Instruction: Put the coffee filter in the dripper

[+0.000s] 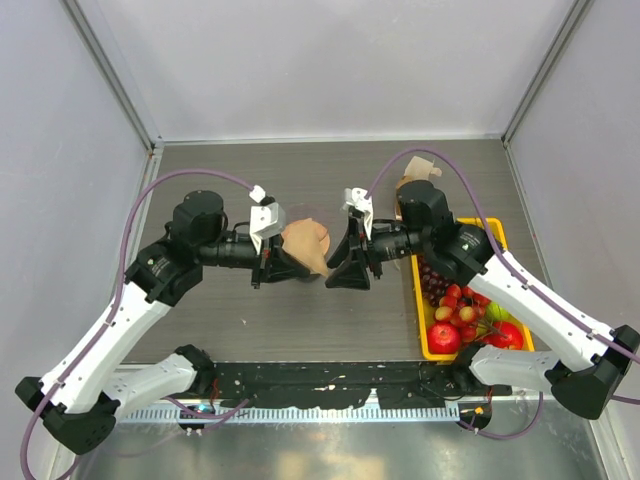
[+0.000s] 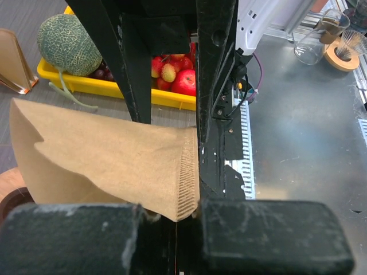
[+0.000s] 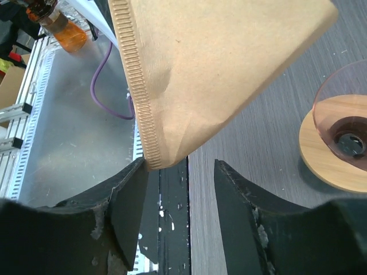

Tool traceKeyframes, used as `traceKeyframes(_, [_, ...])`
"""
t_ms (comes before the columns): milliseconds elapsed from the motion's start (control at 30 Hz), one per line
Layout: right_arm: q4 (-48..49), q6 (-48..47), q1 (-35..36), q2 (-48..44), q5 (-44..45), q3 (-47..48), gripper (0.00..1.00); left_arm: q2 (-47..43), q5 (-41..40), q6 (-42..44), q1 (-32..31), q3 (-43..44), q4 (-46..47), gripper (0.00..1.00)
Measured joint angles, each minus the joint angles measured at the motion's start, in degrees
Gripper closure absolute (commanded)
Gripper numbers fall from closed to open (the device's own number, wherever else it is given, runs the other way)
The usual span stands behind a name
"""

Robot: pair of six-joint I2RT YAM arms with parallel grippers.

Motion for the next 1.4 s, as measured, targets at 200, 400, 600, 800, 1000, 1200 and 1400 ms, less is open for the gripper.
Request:
traceKeyframes(200, [-0.28,-0.81,0.04,0.02,0.31,0.48,0.39,0.24,0.11,-0.02,0.0,0.0,0.07,0.99])
traceKeyframes(400, [-0.66,-1.16,0.42,1.51,0.59,2.78,0.61,1.31,0.24,-0.04,0.0,0.17,0.07,0.98])
traceKeyframes(600, [-0.9,-1.62,0.52,1.68,0.74,2.89,0.85,1.53,0.24,0.04,0.0,0.2,-0.13,0.96])
traceKeyframes(800, [-1.01,-1.92,0.61,1.64,0.79,2.86,0.95,1.46,0.22,0.48,0.0,0.2,-0.37,0.85])
traceKeyframes(1000, [-1.05,-2.62,0.61,0.52,1.79,2.16,0.95,1.05,-0.26,0.7,0.0,0.2,-0.5,0.58])
traceKeyframes(1200, [-1.05,-2.84,0.61,-1.01,2.78,1.42,0.95,0.11,-0.94,-0.42,0.52,0.2,-0.44,0.51])
traceKeyframes(1400, [-0.48,-2.6,0.31,-1.99,2.69,1.09,0.76,-0.85,-0.76,-3.76,2.38,0.0,0.96,0.98])
